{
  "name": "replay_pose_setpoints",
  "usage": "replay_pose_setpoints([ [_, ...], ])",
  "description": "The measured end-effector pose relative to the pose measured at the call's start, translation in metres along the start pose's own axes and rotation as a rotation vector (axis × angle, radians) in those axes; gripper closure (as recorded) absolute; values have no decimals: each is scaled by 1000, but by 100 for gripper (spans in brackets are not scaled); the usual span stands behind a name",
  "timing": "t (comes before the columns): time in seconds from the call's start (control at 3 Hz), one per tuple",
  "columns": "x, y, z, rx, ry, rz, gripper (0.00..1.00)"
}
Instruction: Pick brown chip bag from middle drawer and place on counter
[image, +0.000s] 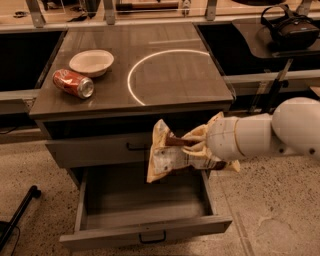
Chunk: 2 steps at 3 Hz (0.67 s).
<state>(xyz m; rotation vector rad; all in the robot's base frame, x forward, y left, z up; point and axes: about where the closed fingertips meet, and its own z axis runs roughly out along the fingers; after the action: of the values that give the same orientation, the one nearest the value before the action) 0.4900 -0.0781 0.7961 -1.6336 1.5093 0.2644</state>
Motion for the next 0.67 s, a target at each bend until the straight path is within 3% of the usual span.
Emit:
replay_pose_setpoints([
  [0.33,-6,-23,-19,35,21,-44,100],
  [0.67,-29,-76,-59,111,59,-158,100],
])
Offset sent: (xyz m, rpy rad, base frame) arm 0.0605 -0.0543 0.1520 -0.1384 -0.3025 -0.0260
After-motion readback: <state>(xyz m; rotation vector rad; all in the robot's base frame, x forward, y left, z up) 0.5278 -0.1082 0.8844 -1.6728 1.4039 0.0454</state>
